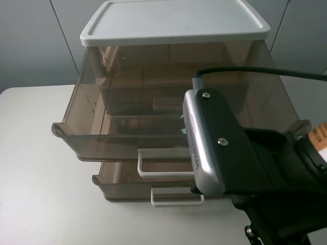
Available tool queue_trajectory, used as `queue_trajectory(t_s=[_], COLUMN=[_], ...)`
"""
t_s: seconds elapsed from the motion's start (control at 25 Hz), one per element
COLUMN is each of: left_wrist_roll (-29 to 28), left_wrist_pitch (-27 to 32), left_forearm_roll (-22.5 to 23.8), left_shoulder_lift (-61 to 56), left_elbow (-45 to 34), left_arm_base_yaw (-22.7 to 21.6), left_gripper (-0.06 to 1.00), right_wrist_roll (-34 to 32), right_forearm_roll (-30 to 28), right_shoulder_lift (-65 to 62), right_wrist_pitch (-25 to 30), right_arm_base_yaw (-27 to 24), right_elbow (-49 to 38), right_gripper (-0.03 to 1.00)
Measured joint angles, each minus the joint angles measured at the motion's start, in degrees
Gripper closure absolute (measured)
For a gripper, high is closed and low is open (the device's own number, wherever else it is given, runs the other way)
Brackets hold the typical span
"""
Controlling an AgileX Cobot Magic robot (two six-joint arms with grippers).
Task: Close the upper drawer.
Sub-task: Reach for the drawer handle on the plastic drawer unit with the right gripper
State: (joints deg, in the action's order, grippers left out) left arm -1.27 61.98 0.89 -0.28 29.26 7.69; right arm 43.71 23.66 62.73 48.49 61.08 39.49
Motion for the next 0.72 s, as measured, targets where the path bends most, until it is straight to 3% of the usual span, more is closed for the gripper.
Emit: queue_trajectory(t_s=[0.2, 0.44, 0.72], left_wrist_roll=[0.0, 0.0, 0.0], left_wrist_pitch=[0.0, 0.0, 0.0], left_forearm_roll=[0.0, 0.0, 0.0], left_shoulder_lift=[0.0, 0.0, 0.0], left_elbow=[0.0, 0.0, 0.0], left_arm_base_yaw=[0.0, 0.0, 0.0], left_gripper=[0.2, 0.2, 0.2], right_wrist_roll=[2.6, 5.0, -1.3], right_forearm_roll=[-0.6, -2.0, -10.7], right_shoulder_lift=[1.2, 1.5, 1.9], right_wrist_pitch=[-0.4, -7.3, -12.5], right_arm_base_yaw=[2.2, 8.2, 10.2], right_elbow=[-0.1, -3.9, -6.8], right_gripper=[0.27, 0.27, 0.27])
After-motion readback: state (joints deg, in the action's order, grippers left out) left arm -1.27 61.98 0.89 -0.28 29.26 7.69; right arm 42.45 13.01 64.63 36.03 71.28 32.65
